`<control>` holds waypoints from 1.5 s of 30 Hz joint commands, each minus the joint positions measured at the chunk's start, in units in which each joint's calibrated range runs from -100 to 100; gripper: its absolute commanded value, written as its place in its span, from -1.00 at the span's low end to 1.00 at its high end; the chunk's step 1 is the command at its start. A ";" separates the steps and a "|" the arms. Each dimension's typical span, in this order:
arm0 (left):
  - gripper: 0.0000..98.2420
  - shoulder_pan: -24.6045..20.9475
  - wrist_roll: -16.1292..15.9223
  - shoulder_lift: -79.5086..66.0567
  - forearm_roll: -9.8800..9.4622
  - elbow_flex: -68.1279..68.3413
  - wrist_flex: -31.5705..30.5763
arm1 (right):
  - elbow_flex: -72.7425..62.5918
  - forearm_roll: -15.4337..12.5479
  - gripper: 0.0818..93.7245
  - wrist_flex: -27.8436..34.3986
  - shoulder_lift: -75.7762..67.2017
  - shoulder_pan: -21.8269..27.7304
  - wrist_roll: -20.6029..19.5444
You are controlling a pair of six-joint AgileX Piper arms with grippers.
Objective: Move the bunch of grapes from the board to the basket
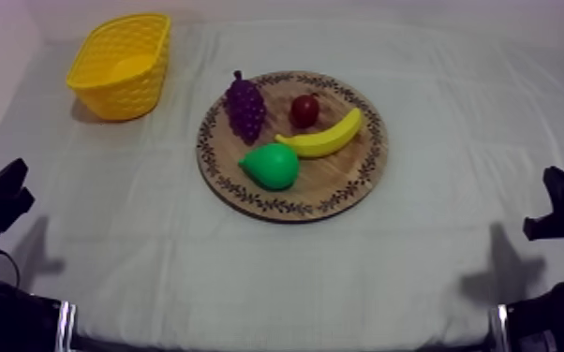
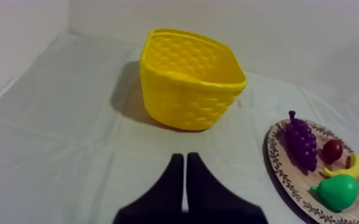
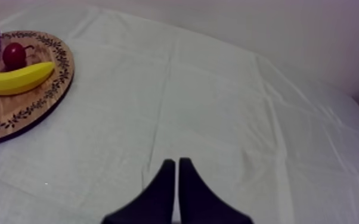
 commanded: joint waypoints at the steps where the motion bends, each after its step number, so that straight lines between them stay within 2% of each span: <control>1: -1.00 -0.02 0.02 0.00 -0.03 0.05 0.00 | -0.01 0.01 -0.99 0.04 0.06 -0.02 0.05; 26: -1.00 -0.05 0.31 0.00 -0.03 0.05 0.00 | -0.01 0.01 -0.99 0.04 0.06 -0.02 0.05; 32: -1.00 -0.05 -2.63 0.71 -0.16 -0.07 1.43 | -0.01 0.01 -0.99 0.04 0.06 -0.02 0.01; 36: -1.00 1.08 -3.06 6.66 0.25 -2.30 -0.41 | -0.01 0.01 -0.99 0.04 0.06 -0.02 0.02; 42: -1.00 3.94 -3.79 22.63 0.19 -13.43 -3.51 | -0.01 0.01 -0.99 0.04 0.06 -0.02 0.04; 45: -1.00 4.48 -4.63 30.61 0.07 -21.36 -2.20 | -0.01 0.01 -0.99 0.04 0.06 -0.02 0.04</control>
